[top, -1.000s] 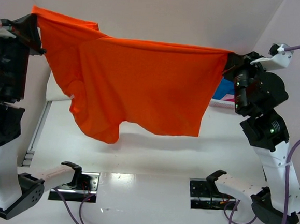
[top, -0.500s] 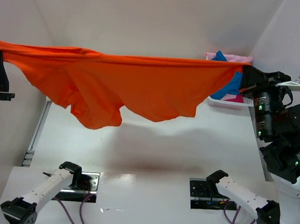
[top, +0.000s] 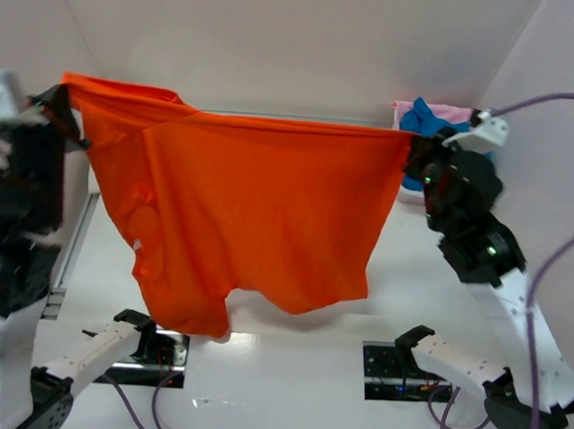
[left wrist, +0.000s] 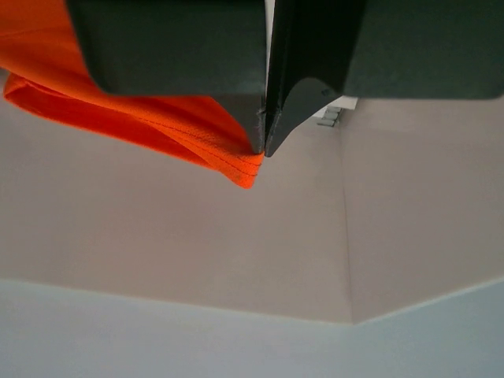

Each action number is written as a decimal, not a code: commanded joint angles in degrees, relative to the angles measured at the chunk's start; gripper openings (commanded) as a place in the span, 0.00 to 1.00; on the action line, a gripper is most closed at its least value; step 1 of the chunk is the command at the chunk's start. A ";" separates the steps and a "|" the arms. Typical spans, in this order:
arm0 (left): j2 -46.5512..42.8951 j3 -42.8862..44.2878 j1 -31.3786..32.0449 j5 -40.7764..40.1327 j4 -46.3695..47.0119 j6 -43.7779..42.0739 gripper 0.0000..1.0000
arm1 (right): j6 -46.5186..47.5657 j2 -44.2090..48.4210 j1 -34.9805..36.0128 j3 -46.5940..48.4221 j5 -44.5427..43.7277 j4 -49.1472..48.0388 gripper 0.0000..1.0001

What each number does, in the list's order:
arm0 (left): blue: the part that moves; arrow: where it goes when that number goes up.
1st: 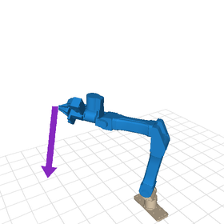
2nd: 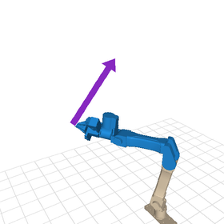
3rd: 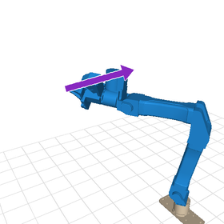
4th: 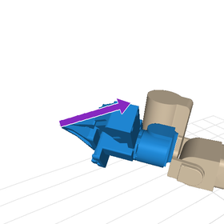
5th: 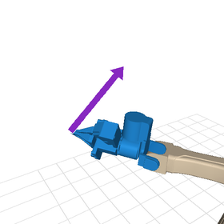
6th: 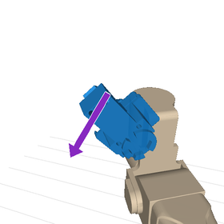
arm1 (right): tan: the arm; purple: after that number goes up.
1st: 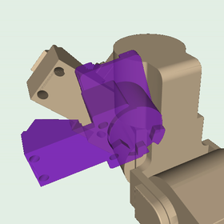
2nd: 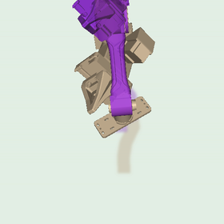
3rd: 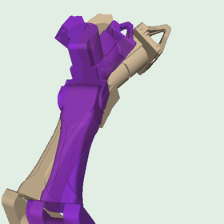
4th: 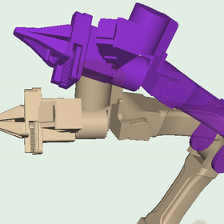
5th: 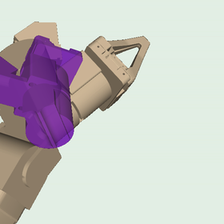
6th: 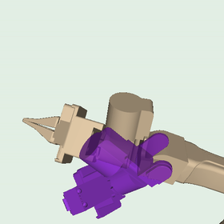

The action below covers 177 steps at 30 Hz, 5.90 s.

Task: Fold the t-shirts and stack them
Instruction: Flatten out the tshirt, then fold the flattened tshirt in 1/3 of the way

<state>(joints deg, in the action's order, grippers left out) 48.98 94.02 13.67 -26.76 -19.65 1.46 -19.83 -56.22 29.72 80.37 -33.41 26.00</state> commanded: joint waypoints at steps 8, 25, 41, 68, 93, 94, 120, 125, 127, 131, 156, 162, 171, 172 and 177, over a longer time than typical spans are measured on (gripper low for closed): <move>7.98 -28.57 -0.11 -8.75 22.92 7.36 0.00 | -7.12 -11.97 -5.24 -15.26 2.73 -14.58 0.00; 30.22 -25.91 -7.43 1.09 35.38 9.62 0.00 | -10.31 -33.87 -11.09 -15.15 11.08 -27.67 0.00; 49.58 -12.01 -8.44 4.26 41.57 8.57 0.00 | -5.43 -46.80 -21.47 -1.51 16.39 -31.02 0.00; 37.25 -28.91 -9.63 12.15 29.91 10.76 0.00 | -0.47 -45.38 -22.77 -10.71 24.27 -31.18 0.00; 27.22 -40.52 -7.79 16.91 7.96 23.67 0.00 | -1.79 -48.28 -22.77 -11.46 25.76 -21.43 0.08; 27.59 -40.76 -7.79 16.91 7.64 23.68 0.01 | -1.79 -48.28 -22.77 -11.46 25.76 -21.15 0.10; 40.80 -27.49 -7.79 19.66 13.40 24.46 0.82 | 1.20 -40.40 -22.77 -9.45 34.69 -20.81 0.64; 47.88 -26.59 -7.79 20.69 14.99 26.46 0.82 | 1.20 -47.12 -22.77 -5.47 36.31 -20.81 0.57; 49.60 -26.26 -7.79 20.19 14.99 26.75 0.82 | 1.20 -47.67 -22.77 -5.22 36.31 -21.40 0.57; 52.93 -25.73 -10.19 20.78 15.60 29.34 0.78 | 1.20 -48.90 -22.77 -4.74 36.92 -21.96 0.57; 59.04 -23.27 -15.71 25.05 23.43 31.06 0.21 | 0.93 -51.71 -22.77 -5.22 38.15 -22.48 0.52; 57.11 -21.33 -17.98 24.55 22.90 30.20 0.00 | 0.58 -51.71 -22.77 -5.83 38.15 -22.48 0.50; 58.16 -15.28 -19.04 27.10 23.43 26.66 0.00 | 0.58 -51.18 -22.77 -6.89 38.15 -22.48 0.44; 58.37 -14.88 -19.04 27.11 23.43 26.03 0.02 | 0.58 -51.18 -22.77 -7.10 38.15 -22.48 0.44; 60.78 -12.00 -19.04 25.79 23.43 22.90 0.13 | 0.58 -50.66 -22.77 -7.94 38.15 -22.48 0.44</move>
<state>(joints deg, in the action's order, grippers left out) 108.60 78.84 -5.13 -1.02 1.61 28.35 -19.64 -107.42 7.44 72.82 4.38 5.52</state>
